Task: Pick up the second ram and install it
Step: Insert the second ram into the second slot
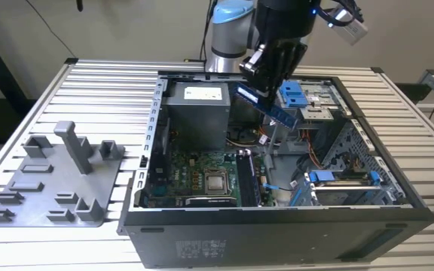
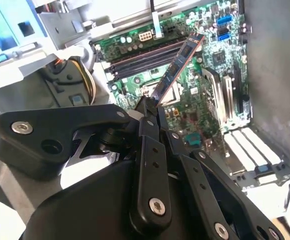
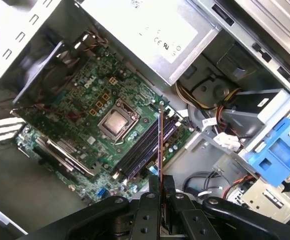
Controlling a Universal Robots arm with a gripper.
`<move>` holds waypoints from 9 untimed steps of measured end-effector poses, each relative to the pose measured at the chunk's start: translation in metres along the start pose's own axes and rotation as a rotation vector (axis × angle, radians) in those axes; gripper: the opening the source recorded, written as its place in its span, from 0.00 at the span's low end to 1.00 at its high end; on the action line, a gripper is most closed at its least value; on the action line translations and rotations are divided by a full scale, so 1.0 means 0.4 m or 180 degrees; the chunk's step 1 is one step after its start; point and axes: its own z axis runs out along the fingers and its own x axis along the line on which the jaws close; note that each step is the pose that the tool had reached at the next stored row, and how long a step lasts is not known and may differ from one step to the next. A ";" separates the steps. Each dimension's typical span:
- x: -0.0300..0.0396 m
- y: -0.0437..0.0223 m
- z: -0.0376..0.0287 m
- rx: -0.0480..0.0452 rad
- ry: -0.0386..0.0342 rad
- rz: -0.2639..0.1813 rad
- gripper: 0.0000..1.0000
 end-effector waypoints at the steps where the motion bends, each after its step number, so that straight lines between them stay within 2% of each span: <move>1: 0.000 0.000 0.000 0.0000 0.0002 0.0046 0.14; 9: 0.000 0.000 0.003 -0.0002 0.0017 0.0424 0.14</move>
